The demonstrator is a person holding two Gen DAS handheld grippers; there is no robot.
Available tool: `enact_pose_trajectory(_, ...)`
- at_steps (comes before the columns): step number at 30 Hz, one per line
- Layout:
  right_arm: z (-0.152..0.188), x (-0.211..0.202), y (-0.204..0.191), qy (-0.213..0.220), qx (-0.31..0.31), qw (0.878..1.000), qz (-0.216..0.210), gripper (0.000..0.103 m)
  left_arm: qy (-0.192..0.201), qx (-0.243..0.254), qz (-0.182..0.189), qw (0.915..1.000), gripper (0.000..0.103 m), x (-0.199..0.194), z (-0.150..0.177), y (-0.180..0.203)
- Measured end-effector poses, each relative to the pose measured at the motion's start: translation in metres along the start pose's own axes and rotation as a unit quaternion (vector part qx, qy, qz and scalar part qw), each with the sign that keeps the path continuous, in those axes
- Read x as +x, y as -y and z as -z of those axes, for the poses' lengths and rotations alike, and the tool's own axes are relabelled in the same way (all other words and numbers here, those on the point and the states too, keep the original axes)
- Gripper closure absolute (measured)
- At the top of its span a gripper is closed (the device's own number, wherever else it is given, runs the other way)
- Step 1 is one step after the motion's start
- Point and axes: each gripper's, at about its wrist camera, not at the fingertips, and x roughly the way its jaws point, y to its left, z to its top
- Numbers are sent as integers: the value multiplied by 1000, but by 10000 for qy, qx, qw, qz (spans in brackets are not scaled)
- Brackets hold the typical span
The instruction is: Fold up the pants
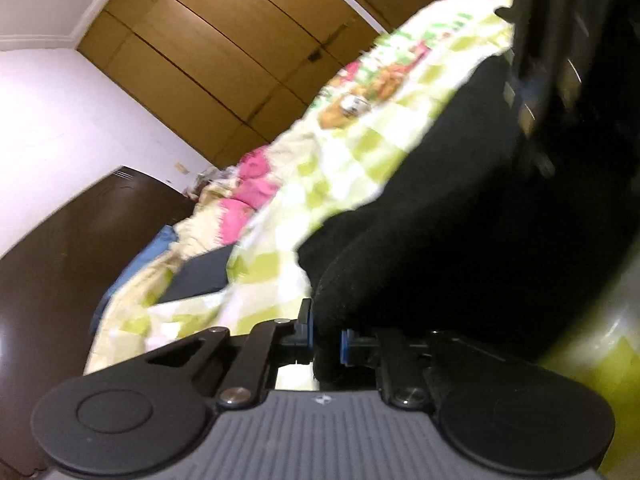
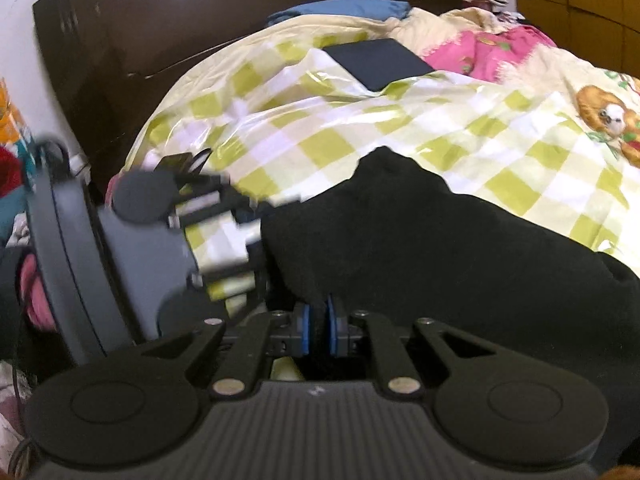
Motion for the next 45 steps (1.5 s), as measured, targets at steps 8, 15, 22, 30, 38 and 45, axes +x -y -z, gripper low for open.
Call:
enact_pose_trajectory(8, 19, 48, -2, -430, 41, 9989, 201, 89, -444, 1198, -330, 9913, 68, 8, 40, 47)
enact_pose_trajectory(15, 29, -23, 21, 355, 730, 9967, 74, 84, -850, 677, -144, 9940, 63, -21, 43, 27)
enact_pose_trajectory(22, 57, -106, 112, 817, 1857, 9686, 1439, 76, -822, -348, 14, 9960, 62, -51, 3, 9)
enact_pose_trajectory(30, 63, -144, 267, 949, 3191, 8866, 3211, 60, 267, -1032, 1628, 9809, 56, -29, -110, 84)
enact_pose_trajectory(38, 44, -89, 369, 335, 3516, 8566, 3762, 51, 260, -1355, 2550, 9571, 56, 10, -178, 159)
enact_pose_trajectory(45, 73, -141, 370, 1069, 3718, 8561, 3428, 99, 162, -1149, 2444, 9627, 57, 11, -182, 163)
